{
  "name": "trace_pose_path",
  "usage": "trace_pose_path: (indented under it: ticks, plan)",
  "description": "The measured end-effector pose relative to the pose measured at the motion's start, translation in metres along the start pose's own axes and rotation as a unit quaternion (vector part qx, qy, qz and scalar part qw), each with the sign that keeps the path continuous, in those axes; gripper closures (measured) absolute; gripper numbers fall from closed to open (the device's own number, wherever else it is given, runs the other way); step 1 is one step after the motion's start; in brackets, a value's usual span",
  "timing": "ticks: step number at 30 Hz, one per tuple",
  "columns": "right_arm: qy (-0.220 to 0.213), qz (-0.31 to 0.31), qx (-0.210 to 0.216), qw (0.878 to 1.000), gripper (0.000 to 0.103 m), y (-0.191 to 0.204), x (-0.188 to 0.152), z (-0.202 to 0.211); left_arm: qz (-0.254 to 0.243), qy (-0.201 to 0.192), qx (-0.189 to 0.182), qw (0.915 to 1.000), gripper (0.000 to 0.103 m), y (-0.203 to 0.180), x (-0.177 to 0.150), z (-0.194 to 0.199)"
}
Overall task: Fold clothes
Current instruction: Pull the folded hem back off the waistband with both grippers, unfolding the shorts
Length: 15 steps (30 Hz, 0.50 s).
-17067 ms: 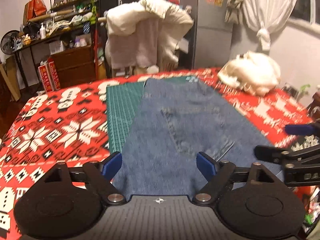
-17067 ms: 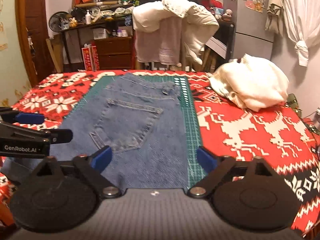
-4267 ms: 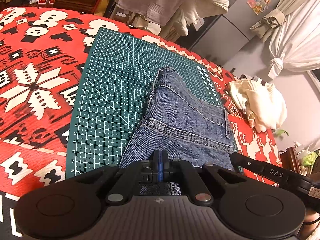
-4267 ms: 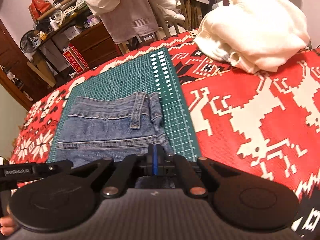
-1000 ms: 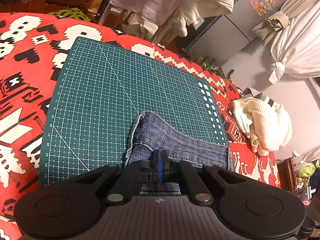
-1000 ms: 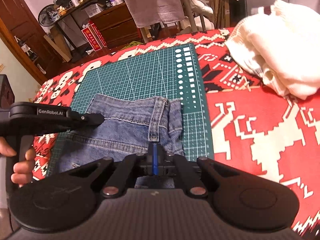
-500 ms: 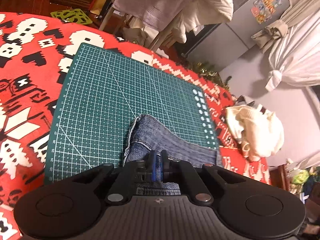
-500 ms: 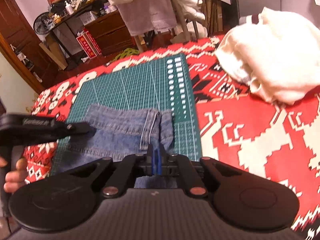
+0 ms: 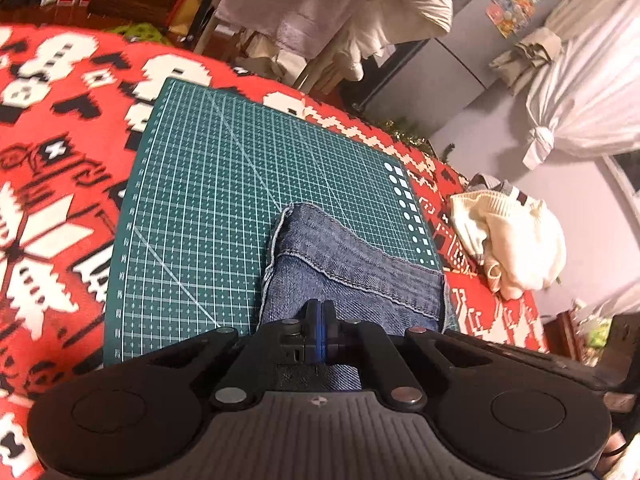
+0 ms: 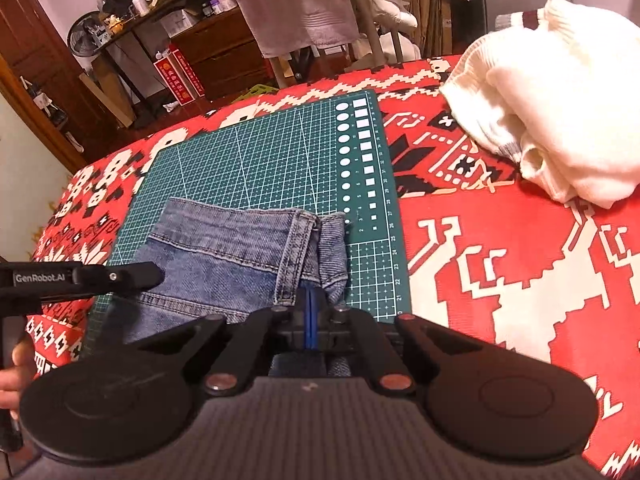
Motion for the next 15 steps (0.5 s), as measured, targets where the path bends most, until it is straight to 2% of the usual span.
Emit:
trace_pose_path:
  ticks: [5,6,8,15]
  plan:
    - [-0.013,0.012,-0.019,1.0,0.103,0.001,0.001,0.011,-0.023,-0.002,0.012,0.9996,0.1,-0.006,0.005,0.008]
    - [-0.015,0.014,-0.02,1.0,0.1,0.001,0.001,0.015,-0.032,-0.004,0.015,0.9994,0.101,-0.009,0.006,0.012]
    - [-0.018,0.018,-0.011,1.0,0.099,0.005,-0.002,0.025,-0.043,-0.008,0.015,0.9989,0.1,-0.013,0.006,0.021]
    - [-0.005,0.054,-0.003,0.999,0.099,0.012,-0.028,0.038,-0.038,0.016,0.01,0.9991,0.1,-0.014,-0.021,0.035]
Point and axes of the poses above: each gripper's, at about its wrist camera, not at the fingertips, and z roughly against the way its jaws point, y to its left, x to its top, the point moved 10 cm from there along -z, roughly the way its jaws point, and after that the axes turned 15 degrees about -z, right-handed, at the moved point
